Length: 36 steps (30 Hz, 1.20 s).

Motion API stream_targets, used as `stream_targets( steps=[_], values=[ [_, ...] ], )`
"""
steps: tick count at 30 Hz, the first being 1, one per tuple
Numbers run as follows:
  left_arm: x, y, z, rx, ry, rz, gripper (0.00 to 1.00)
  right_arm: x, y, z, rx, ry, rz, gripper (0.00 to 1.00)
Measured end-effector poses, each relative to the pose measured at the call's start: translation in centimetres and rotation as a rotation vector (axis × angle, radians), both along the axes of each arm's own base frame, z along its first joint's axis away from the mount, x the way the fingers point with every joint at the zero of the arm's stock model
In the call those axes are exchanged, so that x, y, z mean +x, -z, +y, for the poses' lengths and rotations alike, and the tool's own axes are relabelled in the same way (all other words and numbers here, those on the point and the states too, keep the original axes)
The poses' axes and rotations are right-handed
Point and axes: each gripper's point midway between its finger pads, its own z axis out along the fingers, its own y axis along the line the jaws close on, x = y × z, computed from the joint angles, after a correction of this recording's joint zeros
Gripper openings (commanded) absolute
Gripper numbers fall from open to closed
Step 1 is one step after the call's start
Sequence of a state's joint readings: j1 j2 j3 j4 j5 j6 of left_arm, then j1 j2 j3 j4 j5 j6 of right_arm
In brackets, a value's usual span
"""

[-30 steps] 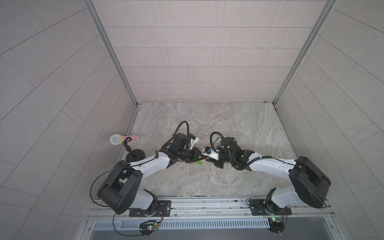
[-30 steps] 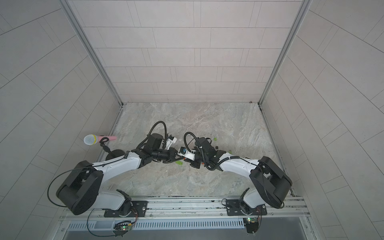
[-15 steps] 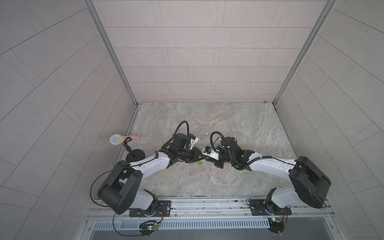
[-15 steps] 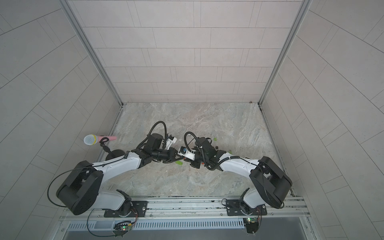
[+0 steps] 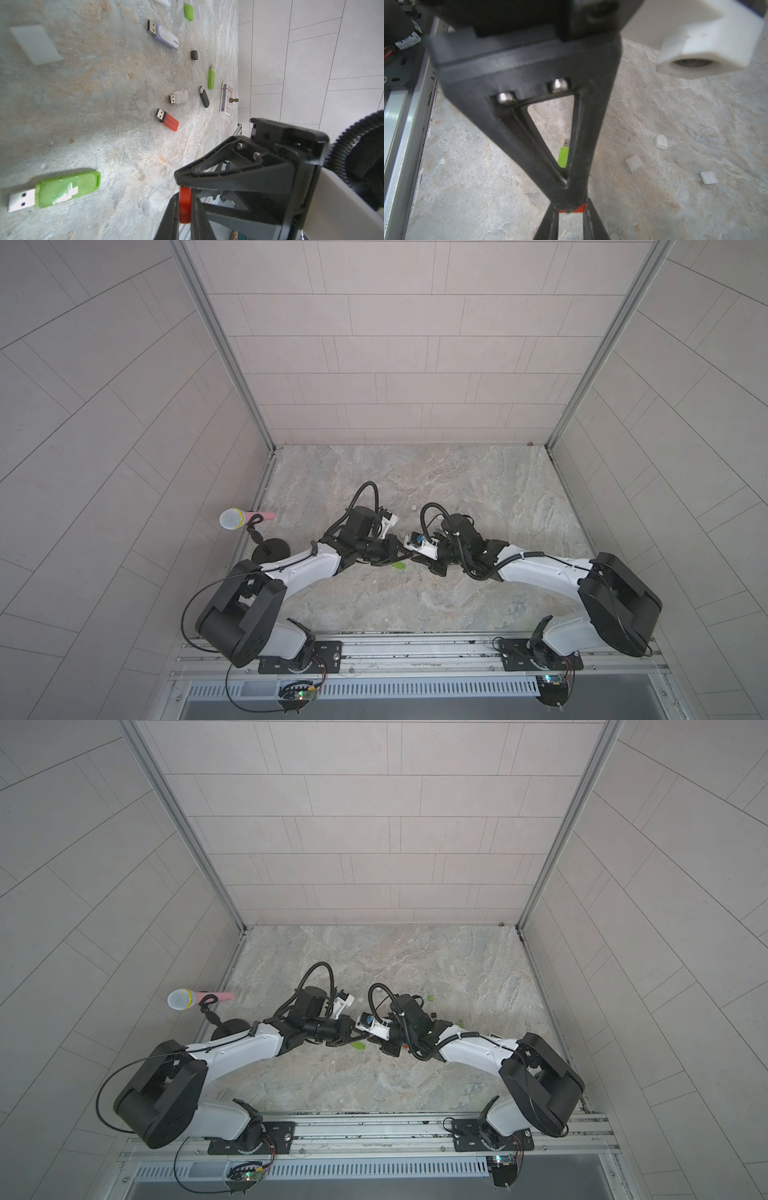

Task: Close the usb drive cover
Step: Pick up the cover from the center of the board, then pick up the USB drive from the center of the board.

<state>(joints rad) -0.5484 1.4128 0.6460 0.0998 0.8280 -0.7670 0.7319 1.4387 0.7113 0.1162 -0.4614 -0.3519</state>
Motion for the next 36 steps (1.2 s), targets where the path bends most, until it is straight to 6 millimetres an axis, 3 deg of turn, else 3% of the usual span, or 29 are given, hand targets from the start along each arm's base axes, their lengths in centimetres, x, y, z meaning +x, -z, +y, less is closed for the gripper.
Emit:
stream_targets(
  steps=[3, 8, 11, 15, 23, 28, 36],
  values=[
    [0.2, -0.3, 0.3, 0.004, -0.012, -0.006, 0.12, 1.3, -1.0, -1.6, 0.026, 0.127, 0.046, 0.31],
    [0.8, -1.7, 1.3, -0.009, -0.045, -0.037, 0.12, 5.4, -2.3, -8.1, 0.106, 0.487, 0.218, 0.32],
    [1.0, -2.4, 1.8, -0.014, -0.063, -0.055, 0.12, 5.5, -1.6, -10.2, 0.079, 0.622, 0.339, 0.32],
    [1.3, -2.9, 2.4, -0.006, -0.088, -0.071, 0.12, 4.3, -0.5, -10.7, -0.008, 0.677, 0.485, 0.35],
    [1.5, -4.0, 3.2, 0.005, -0.125, -0.114, 0.12, 0.7, 4.6, -11.3, -0.296, 0.722, 0.663, 0.40],
    [1.6, -4.2, 3.4, 0.006, -0.134, -0.124, 0.12, 0.0, 5.5, -10.6, -0.409, 0.704, 0.666, 0.45],
    [1.7, -4.4, 3.7, 0.008, -0.146, -0.130, 0.12, 0.1, 6.5, -9.9, -0.507, 0.685, 0.653, 0.44]
  ],
)
